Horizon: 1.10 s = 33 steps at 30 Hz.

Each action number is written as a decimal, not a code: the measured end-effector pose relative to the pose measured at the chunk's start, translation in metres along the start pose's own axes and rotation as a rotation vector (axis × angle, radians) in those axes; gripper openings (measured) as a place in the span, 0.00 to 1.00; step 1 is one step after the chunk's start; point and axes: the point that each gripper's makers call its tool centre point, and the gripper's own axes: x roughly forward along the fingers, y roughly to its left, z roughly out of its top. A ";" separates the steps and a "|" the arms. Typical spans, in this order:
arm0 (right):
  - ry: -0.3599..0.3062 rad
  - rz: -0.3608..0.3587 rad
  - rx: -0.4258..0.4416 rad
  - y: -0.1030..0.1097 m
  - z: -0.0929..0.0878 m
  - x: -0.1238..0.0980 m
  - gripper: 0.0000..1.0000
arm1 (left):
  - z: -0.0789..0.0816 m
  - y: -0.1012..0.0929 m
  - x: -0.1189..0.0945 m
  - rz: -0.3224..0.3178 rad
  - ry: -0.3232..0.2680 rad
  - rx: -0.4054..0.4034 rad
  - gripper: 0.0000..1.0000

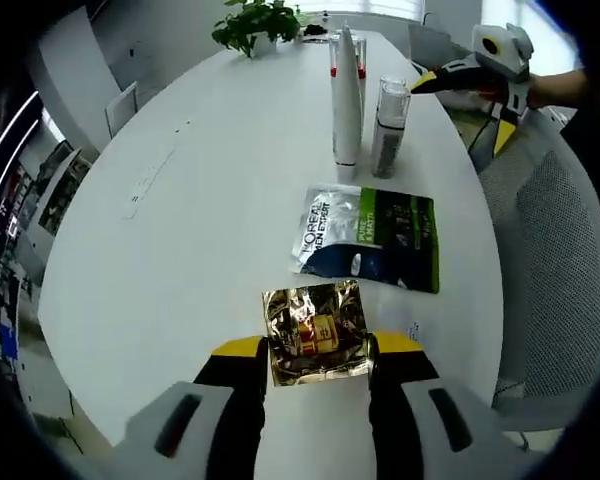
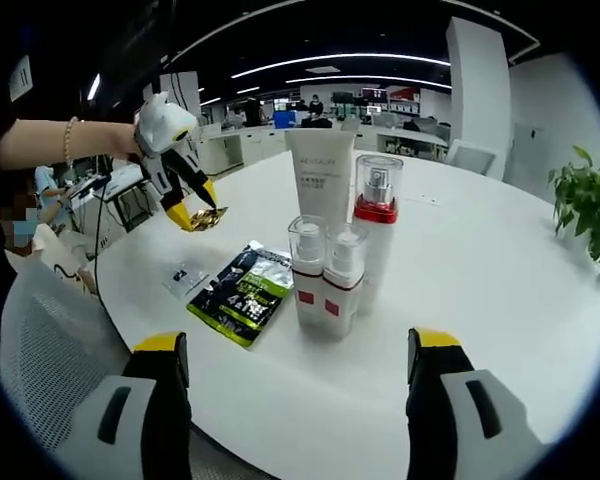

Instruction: Arrange the skincare products in the storage area until every visible bottle or jar stands upright without overlapping.

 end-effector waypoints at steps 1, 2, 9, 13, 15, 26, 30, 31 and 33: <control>0.001 -0.002 0.000 0.000 0.000 0.000 0.90 | -0.002 0.000 0.002 -0.004 0.009 0.010 0.44; 0.002 -0.004 0.000 -0.001 0.000 0.000 0.90 | -0.003 -0.001 0.003 -0.006 0.016 0.020 0.44; 0.004 -0.022 0.002 -0.004 -0.002 -0.001 0.91 | -0.005 -0.007 0.021 -0.056 0.045 0.079 0.44; 0.010 -0.031 0.003 -0.006 -0.003 0.000 0.91 | -0.005 -0.005 0.032 -0.074 0.054 0.109 0.44; 0.014 -0.034 0.003 -0.007 -0.004 0.000 0.91 | -0.006 -0.003 0.039 -0.082 0.061 0.120 0.44; 0.035 -0.050 -0.011 -0.007 -0.007 0.001 0.91 | -0.009 -0.008 0.051 -0.140 0.099 0.210 0.44; 0.037 -0.050 -0.012 -0.006 -0.008 0.001 0.91 | -0.012 -0.006 0.055 -0.153 0.110 0.243 0.44; 0.038 -0.050 -0.012 -0.006 -0.008 0.001 0.91 | -0.012 -0.006 0.056 -0.156 0.110 0.250 0.43; 0.038 -0.051 -0.011 -0.006 -0.007 0.001 0.91 | -0.014 -0.006 0.059 -0.160 0.118 0.264 0.43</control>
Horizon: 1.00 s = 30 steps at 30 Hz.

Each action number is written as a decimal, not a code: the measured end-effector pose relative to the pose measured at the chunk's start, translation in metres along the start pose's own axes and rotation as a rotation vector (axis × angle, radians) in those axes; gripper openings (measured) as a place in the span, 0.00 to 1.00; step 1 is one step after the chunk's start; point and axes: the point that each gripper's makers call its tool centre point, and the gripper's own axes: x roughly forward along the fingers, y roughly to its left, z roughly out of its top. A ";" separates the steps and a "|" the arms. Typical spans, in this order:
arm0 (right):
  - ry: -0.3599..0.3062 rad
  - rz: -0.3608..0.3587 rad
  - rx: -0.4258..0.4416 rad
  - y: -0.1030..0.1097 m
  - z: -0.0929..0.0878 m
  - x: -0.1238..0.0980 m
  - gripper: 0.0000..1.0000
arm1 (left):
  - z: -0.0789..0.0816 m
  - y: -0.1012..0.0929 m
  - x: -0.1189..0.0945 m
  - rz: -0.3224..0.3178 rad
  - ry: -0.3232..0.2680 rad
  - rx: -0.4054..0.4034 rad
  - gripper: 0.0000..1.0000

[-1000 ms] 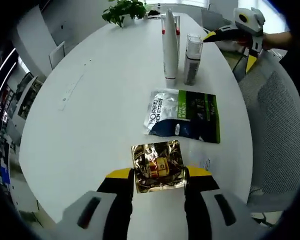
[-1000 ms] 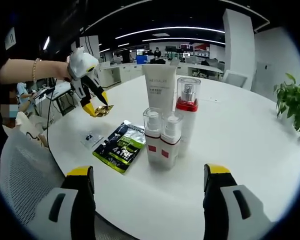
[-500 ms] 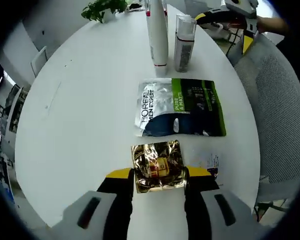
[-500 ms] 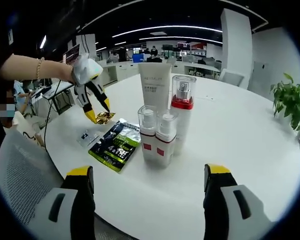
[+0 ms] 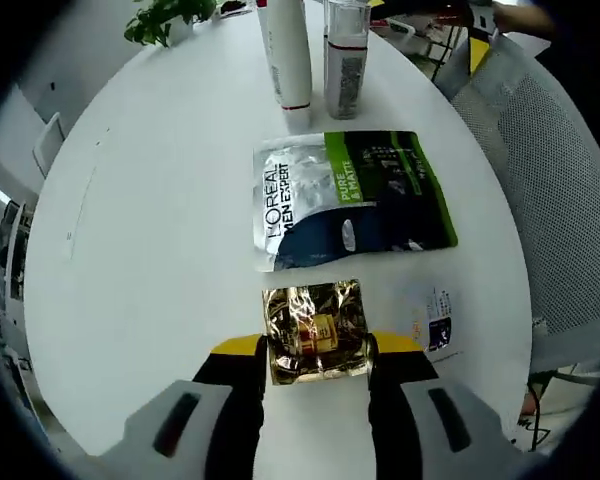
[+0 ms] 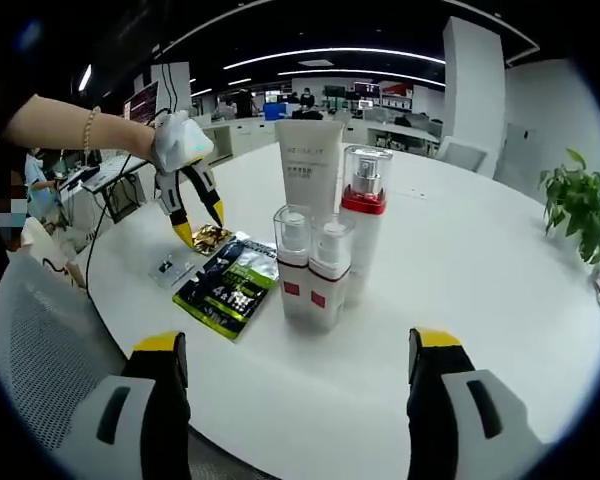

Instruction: Arrange the skincare products in the storage area until every visible bottle or jar stands upright without overlapping.

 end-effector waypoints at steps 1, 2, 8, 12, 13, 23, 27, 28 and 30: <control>0.001 -0.001 0.000 0.000 0.000 0.000 0.91 | -0.001 0.001 0.001 0.001 0.004 0.002 0.43; 0.001 -0.001 0.001 0.000 0.000 0.000 0.91 | -0.002 0.002 0.001 0.003 0.010 0.002 0.43; 0.002 0.004 0.002 0.000 0.000 0.001 0.91 | -0.003 0.003 0.004 -0.001 0.008 -0.008 0.42; 0.002 0.004 0.002 0.001 0.000 0.001 0.91 | -0.006 0.007 0.003 0.003 0.013 -0.021 0.42; 0.002 0.004 0.002 0.000 0.000 0.001 0.91 | -0.006 0.006 0.003 0.001 0.013 -0.024 0.42; 0.000 0.015 -0.003 0.003 0.002 0.002 0.91 | -0.005 0.005 -0.005 0.025 0.008 -0.037 0.42; -0.003 0.024 -0.008 0.005 0.002 0.002 0.91 | -0.006 0.004 -0.012 0.041 -0.001 -0.053 0.42; -0.005 0.027 -0.009 0.006 0.002 0.002 0.91 | -0.007 0.003 -0.014 0.046 0.000 -0.059 0.42; -0.005 0.030 -0.014 0.007 0.002 0.002 0.91 | -0.008 0.002 -0.018 0.057 0.005 -0.064 0.43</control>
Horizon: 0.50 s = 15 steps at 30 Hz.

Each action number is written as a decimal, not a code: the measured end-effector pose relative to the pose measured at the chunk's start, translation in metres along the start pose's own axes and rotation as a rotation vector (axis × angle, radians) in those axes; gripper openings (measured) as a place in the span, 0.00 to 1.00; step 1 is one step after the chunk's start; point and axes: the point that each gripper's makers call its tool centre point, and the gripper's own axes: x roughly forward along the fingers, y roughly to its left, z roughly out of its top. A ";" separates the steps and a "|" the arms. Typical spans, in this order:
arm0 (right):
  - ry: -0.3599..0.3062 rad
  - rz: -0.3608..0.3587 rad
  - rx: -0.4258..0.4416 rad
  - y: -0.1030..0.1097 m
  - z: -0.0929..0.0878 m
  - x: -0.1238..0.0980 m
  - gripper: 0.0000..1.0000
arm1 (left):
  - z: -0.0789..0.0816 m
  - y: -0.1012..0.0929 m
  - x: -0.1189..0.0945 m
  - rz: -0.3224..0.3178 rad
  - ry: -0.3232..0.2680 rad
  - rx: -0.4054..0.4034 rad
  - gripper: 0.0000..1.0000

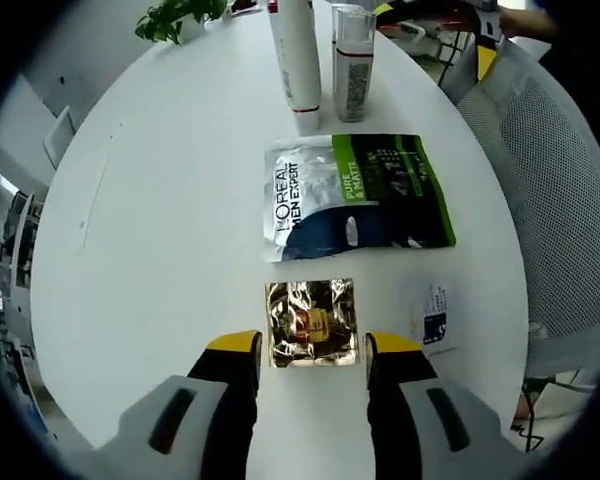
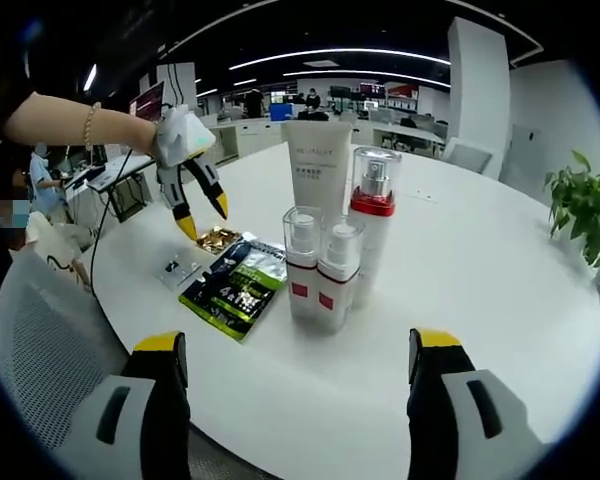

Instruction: Arrange the skincare products in the storage area until every visible bottle or jar stands upright without overlapping.

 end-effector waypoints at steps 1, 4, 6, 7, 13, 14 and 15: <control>-0.001 0.001 -0.002 0.001 0.000 0.000 0.91 | 0.001 -0.001 -0.002 0.006 0.001 -0.003 0.43; -0.006 0.005 -0.010 0.002 0.001 -0.001 0.91 | 0.005 -0.005 -0.010 0.017 -0.014 -0.028 0.44; -0.009 0.006 -0.011 0.002 0.001 -0.001 0.91 | 0.007 -0.007 -0.014 0.026 -0.029 -0.053 0.45; -0.010 0.008 -0.012 0.003 0.002 -0.001 0.91 | 0.006 -0.006 -0.013 0.027 -0.033 -0.060 0.46; -0.018 0.025 -0.024 0.006 0.002 -0.001 0.91 | 0.008 -0.013 -0.029 0.069 -0.098 -0.191 0.53; -0.021 0.029 -0.025 0.007 0.003 0.000 0.91 | 0.008 -0.014 -0.030 0.074 -0.109 -0.209 0.55; -0.022 0.032 -0.027 0.008 0.003 0.000 0.91 | 0.007 -0.014 -0.032 0.079 -0.117 -0.228 0.57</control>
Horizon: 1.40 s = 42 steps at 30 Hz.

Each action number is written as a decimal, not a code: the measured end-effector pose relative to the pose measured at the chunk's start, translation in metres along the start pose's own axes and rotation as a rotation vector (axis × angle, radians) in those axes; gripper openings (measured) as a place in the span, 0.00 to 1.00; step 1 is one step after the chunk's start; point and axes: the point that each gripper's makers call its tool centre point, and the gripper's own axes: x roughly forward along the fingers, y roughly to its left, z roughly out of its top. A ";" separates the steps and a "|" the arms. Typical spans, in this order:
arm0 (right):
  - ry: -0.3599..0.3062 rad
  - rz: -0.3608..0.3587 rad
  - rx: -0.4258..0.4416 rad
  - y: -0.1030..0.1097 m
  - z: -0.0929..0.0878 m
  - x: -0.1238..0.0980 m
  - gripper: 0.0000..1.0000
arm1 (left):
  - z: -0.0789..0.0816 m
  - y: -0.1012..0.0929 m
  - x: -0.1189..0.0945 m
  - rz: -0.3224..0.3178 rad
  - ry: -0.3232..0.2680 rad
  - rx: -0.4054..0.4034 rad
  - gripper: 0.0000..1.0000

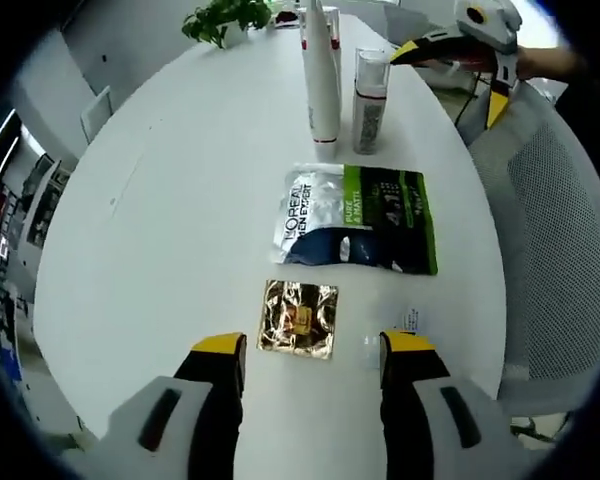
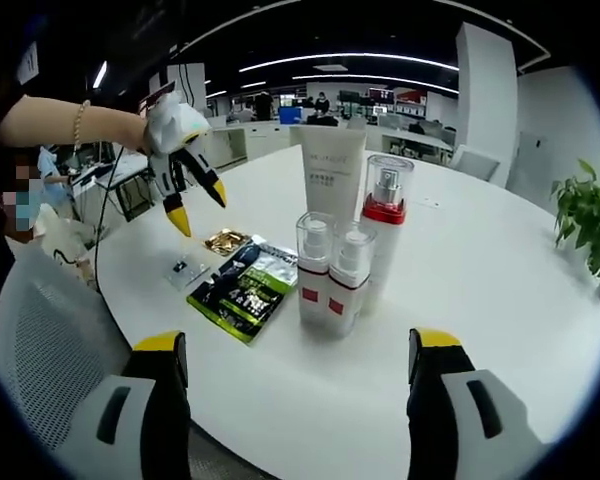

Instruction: Arrange the skincare products in the storage area until every visible bottle or jar stands upright without overlapping.

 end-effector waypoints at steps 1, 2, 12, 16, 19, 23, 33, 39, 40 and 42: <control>0.000 0.002 -0.003 0.000 0.000 0.000 0.91 | -0.001 -0.003 -0.004 0.002 -0.009 -0.023 0.58; -0.001 0.004 -0.005 0.001 0.000 0.000 0.91 | 0.001 -0.008 -0.008 0.005 -0.011 -0.040 0.59; -0.024 0.017 -0.019 0.002 0.006 -0.003 0.91 | -0.007 -0.026 -0.030 0.107 -0.129 -0.294 0.78; -0.032 0.025 -0.024 0.004 0.009 -0.005 0.91 | -0.009 -0.033 -0.041 0.160 -0.212 -0.421 0.82; -0.033 0.033 -0.029 0.006 0.010 -0.004 0.91 | -0.008 -0.041 -0.048 0.187 -0.284 -0.515 0.83; -0.028 0.047 -0.038 0.009 0.009 -0.003 0.91 | -0.021 -0.055 -0.051 0.246 -0.285 -0.576 0.89; -0.031 0.047 -0.033 0.008 0.009 -0.004 0.92 | -0.016 -0.076 -0.062 0.327 -0.434 -0.779 0.99; -0.030 0.040 -0.031 0.006 0.010 -0.003 0.93 | -0.020 -0.090 -0.061 0.358 -0.464 -0.811 0.99; -0.030 0.038 -0.031 0.005 0.010 -0.003 0.94 | -0.018 -0.091 -0.064 0.372 -0.486 -0.806 0.99; -0.032 0.037 -0.028 0.004 0.010 -0.004 0.95 | -0.018 -0.094 -0.067 0.385 -0.488 -0.813 0.99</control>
